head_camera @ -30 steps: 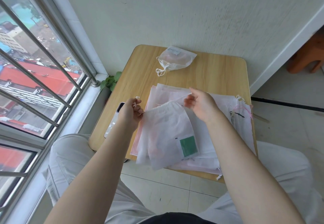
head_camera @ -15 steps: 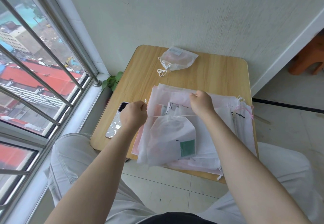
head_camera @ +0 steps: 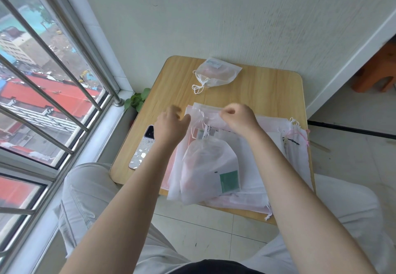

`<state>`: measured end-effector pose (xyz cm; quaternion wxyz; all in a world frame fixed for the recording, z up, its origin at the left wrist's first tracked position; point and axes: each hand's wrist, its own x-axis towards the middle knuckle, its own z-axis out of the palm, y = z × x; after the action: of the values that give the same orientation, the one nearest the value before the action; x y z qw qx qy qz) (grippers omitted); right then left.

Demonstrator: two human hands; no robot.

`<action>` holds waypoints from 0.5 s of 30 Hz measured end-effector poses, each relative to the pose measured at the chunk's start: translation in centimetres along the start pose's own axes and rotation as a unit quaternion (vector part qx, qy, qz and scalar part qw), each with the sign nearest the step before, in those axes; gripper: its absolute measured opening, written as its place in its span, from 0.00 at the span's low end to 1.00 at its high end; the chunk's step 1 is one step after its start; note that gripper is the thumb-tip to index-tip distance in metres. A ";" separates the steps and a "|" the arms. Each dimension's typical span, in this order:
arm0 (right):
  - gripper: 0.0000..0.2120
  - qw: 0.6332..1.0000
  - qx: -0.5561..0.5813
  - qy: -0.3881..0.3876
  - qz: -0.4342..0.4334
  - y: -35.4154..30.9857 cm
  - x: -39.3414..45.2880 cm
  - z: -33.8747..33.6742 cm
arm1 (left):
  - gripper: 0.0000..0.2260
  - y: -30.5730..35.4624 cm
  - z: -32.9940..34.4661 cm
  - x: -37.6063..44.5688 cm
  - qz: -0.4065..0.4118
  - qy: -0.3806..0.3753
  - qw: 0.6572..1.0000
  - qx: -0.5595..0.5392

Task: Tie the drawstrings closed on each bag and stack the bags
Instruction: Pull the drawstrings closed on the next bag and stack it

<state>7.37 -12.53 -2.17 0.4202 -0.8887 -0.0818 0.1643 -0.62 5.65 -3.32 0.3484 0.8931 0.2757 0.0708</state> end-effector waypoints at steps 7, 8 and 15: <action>0.29 0.984 -0.089 -0.154 0.029 -1.1 -2.5 1.4 | 0.25 0.3 0.5 -1.4 -0.063 -0.227 0.959 0.160; 0.30 0.983 -0.086 -0.160 0.020 -1.2 -2.7 1.6 | 0.22 0.3 0.6 -1.6 -0.067 -0.228 0.964 0.116; 0.20 0.984 -0.049 -0.167 0.039 -0.7 -2.5 2.6 | 0.08 0.5 0.2 -2.7 -0.119 -0.173 0.904 -0.372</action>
<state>4.12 -10.86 -2.61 0.3503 -0.8706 -0.1241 0.3223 -2.60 3.74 -3.00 0.7035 0.6571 0.2691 -0.0297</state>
